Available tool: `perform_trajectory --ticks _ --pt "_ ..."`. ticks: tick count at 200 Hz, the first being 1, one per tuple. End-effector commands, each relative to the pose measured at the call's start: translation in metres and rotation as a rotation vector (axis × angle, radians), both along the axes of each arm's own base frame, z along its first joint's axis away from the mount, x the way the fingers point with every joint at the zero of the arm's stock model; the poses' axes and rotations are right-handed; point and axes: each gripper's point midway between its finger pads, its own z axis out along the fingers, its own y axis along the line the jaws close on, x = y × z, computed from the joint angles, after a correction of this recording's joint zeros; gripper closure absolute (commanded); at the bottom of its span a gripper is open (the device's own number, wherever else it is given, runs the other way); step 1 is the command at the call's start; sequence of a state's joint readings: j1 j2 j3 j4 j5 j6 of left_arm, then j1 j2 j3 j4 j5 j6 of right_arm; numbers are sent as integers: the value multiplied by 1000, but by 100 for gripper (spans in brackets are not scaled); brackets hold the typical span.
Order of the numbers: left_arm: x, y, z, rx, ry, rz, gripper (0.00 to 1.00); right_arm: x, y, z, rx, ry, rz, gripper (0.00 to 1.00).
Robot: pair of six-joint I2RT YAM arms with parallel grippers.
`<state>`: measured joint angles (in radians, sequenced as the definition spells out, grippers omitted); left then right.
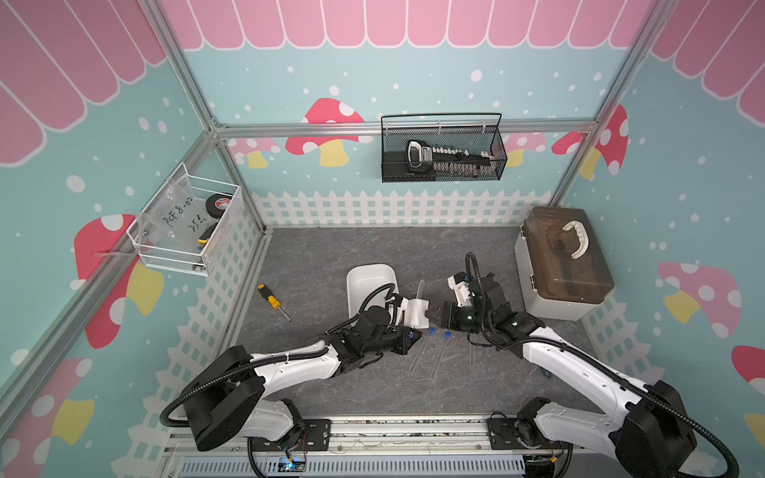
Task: Wipe the exteriors of test tubes
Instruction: Wipe the dirt from the test tube.
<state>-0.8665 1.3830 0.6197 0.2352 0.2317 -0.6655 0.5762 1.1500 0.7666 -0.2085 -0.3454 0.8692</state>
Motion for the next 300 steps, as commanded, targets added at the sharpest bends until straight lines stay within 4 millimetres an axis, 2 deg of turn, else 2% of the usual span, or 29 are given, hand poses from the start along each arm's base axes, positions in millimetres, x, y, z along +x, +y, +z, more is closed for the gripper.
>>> perform_trajectory --ticks 1,20,44,66,100,125,136,155,196,236,266,300 --pt "2 -4 12 -11 -28 -6 91 5 4 27 48 -58 -5 47" --pt "1 -5 13 -13 -29 -11 91 8 11 32 74 -78 7 47" --pt "0 -5 15 -17 -32 -12 91 12 23 21 86 -61 29 48" --pt "0 -5 19 -27 -40 -13 91 16 36 21 147 -83 39 51" --pt "0 -6 24 -43 -47 -18 91 16 46 2 155 -69 46 55" --pt "0 -8 25 -51 -47 -23 91 14 46 -10 155 -55 37 66" --pt "0 -8 26 -54 -48 -21 91 13 45 -16 146 -46 35 74" --pt "1 -10 28 -61 -52 -21 91 11 46 -19 156 -46 38 85" --pt "0 -10 28 -64 -46 -27 91 22 42 -9 137 -99 5 90" --pt "-4 -6 27 -65 -40 -23 91 42 37 -2 120 -130 -11 90" --pt "-5 -4 27 -62 -41 -23 91 60 32 11 125 -168 -18 88" --pt "-5 -4 28 -61 -45 -24 91 70 36 23 118 -196 11 86"
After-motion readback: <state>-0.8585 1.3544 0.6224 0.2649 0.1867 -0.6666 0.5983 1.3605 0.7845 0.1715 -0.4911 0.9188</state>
